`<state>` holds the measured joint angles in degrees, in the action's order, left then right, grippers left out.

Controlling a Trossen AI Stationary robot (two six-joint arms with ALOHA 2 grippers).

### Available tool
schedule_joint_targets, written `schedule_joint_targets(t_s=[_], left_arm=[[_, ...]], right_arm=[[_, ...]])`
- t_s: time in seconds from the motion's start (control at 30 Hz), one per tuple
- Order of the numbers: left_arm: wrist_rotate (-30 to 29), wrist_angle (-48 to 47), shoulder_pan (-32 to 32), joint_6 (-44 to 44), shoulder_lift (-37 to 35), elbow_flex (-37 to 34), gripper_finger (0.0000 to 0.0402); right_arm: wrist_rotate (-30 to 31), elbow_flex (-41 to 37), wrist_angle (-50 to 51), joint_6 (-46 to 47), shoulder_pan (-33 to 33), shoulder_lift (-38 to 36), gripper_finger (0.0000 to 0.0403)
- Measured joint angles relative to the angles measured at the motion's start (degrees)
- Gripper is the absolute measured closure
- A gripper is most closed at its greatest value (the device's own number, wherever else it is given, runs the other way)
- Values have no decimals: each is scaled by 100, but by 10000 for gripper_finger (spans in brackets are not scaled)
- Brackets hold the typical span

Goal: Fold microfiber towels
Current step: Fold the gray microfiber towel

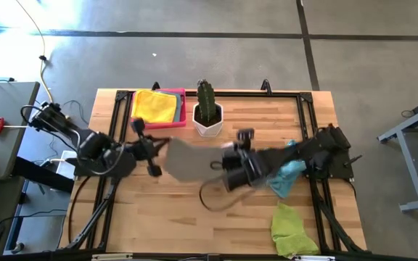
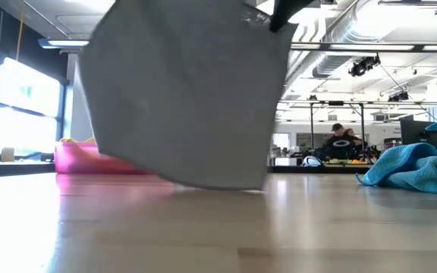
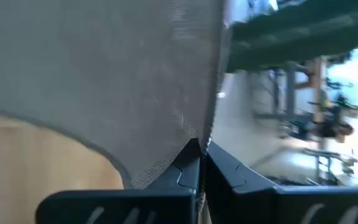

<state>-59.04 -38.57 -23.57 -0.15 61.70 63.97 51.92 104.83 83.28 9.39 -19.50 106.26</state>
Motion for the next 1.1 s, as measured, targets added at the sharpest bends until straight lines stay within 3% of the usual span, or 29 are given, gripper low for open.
schedule_joint_targets(t_s=[0.1, 0.23, 0.37, 0.47, 0.57, 0.7, 0.83, 0.93, 1.1], left_arm=[[-65, -66, 171, 24, -182, 1, 401], [1043, -624, 178, -1203, -199, -65, 401], [2429, -531, -97, -2676, 93, -661, 401], [3088, 307, -421, -3359, 644, -1270, 401], [3431, 1430, -715, -3715, 1327, -1615, 401], [3594, 2404, -1022, -3878, 2294, -1581, 401], [4212, 2944, -1152, -3978, 3113, -1291, 401], [4745, 2898, -1158, -3902, 3455, -943, 401], [4458, 2087, -1088, -3415, 3461, -363, 401]], right_arm=[[-14, 232, -11, -176, 463, 2, 402], [-609, 259, 13, 136, 634, 2, 402], [-2524, -237, -446, 894, 378, 12, 403], [-3819, -1032, -1582, 1022, -26, 35, 403], [-4598, -1729, -2870, 1059, -430, 37, 403], [-5048, -2363, -4176, 1496, -764, 35, 403], [-5258, -2770, -4593, 1756, -957, 35, 403], [-5762, -2867, -4450, 1913, -997, 35, 403], [-5640, -2483, -3684, 1665, -936, 35, 403]])
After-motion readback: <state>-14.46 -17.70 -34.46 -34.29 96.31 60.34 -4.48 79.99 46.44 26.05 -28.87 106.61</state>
